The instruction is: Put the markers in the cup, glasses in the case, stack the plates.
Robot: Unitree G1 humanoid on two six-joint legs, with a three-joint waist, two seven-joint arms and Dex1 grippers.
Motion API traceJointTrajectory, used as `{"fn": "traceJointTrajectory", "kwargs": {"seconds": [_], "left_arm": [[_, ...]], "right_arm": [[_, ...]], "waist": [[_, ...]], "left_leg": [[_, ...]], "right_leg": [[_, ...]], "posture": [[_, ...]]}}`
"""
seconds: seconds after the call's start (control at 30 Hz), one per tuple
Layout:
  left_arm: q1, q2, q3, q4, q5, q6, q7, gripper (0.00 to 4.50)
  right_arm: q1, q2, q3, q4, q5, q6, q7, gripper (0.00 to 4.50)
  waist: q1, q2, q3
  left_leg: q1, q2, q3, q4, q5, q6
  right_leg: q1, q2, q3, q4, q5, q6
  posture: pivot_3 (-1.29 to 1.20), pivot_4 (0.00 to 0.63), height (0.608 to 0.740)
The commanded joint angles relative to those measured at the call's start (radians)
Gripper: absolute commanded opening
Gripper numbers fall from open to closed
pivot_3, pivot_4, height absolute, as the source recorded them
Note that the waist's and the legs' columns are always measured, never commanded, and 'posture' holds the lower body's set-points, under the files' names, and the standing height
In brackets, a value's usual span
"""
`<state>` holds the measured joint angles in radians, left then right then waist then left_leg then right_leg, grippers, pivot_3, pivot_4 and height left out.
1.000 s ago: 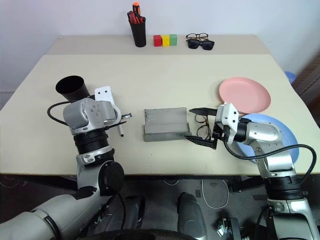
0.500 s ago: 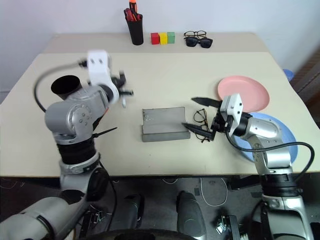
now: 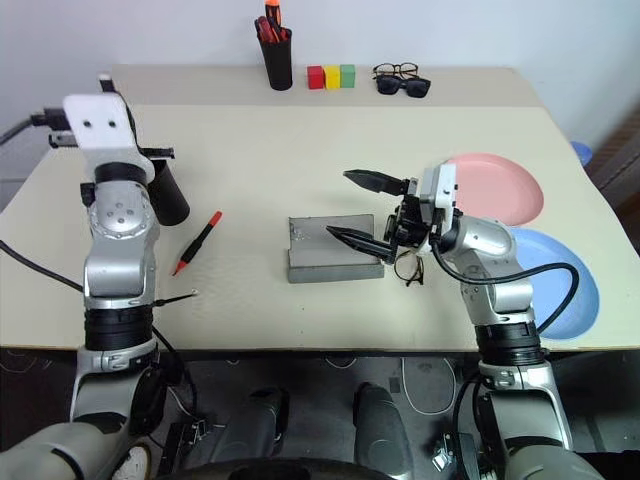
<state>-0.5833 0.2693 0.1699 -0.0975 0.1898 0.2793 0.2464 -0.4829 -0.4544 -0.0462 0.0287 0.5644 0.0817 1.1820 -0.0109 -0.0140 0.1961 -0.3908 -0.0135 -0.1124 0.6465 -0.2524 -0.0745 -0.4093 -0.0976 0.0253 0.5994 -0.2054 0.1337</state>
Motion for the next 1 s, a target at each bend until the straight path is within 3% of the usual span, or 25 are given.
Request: {"fn": "traceJointTrajectory", "kwargs": {"seconds": [0.03,0.3,0.53,0.63,0.73,0.83,1.0], "left_arm": [[-0.002,0.006,0.002,0.024,0.037,-0.071,0.039,0.01],[0.067,0.014,0.009,0.093,0.037,-0.131,0.036,0.01],[0.142,0.001,0.032,0.074,-0.031,-0.209,-0.009,3.35],[0.157,-0.022,0.034,-0.052,-0.146,-0.145,-0.108,3.35],[0.208,0.009,0.015,-0.257,-0.357,0.177,-0.298,3.35],[0.287,0.124,0.029,-0.429,-0.544,0.464,-0.456,3.35],[0.289,0.269,0.065,-0.445,-0.588,0.896,-0.437,3.35]], "right_arm": [[-0.03,0.003,-0.009,0.007,0.0,-0.023,0.011,4.5],[-0.032,0.001,-0.016,0.021,-0.01,-0.033,0.013,4.5],[-0.021,-0.01,-0.024,0.025,-0.01,-0.037,0.014,4.5],[-0.016,-0.014,-0.029,0.027,-0.012,-0.038,0.01,4.5],[-0.009,-0.016,-0.031,0.027,-0.013,-0.036,0.005,4.5],[0.006,-0.017,-0.034,0.023,-0.015,-0.037,0.001,4.5],[0.034,-0.02,-0.035,0.002,-0.011,-0.027,-0.004,4.5]], "waist": [[-0.002,0.0,0.0],[-0.006,0.0,0.0],[-0.004,0.0,0.0],[-0.001,0.0,0.0],[-0.006,0.0,0.0],[-0.015,0.001,0.0],[-0.028,0.001,0.001]], "left_leg": [[0.0,0.0,0.0,0.0,0.0,0.0],[0.001,0.0,0.0,0.0,0.0,0.0],[0.001,0.0,0.0,0.0,0.0,0.0],[0.001,0.0,0.0,0.0,0.0,0.0],[0.0,0.0,0.0,0.0,0.0,0.0],[0.001,0.0,0.0,-0.001,0.0,0.0],[0.003,0.001,0.0,0.001,0.0,0.0]], "right_leg": [[0.0,0.0,0.0,0.0,0.0,0.0],[0.0,0.0,0.0,0.002,0.0,0.0],[0.0,0.0,0.0,0.002,0.0,0.0],[0.0,0.0,0.0,0.002,0.0,0.0],[0.0,0.0,0.0,0.001,0.0,0.0],[-0.001,0.0,0.0,0.002,0.0,0.0],[-0.001,0.0,0.0,0.007,-0.004,0.0]], "posture": [[0.0,0.15,0.74],[0.0,0.15,0.74],[0.0,0.15,0.74],[0.0,0.15,0.74],[0.0,0.15,0.74],[0.0,0.15,0.74],[0.0,0.15,0.74]]}}
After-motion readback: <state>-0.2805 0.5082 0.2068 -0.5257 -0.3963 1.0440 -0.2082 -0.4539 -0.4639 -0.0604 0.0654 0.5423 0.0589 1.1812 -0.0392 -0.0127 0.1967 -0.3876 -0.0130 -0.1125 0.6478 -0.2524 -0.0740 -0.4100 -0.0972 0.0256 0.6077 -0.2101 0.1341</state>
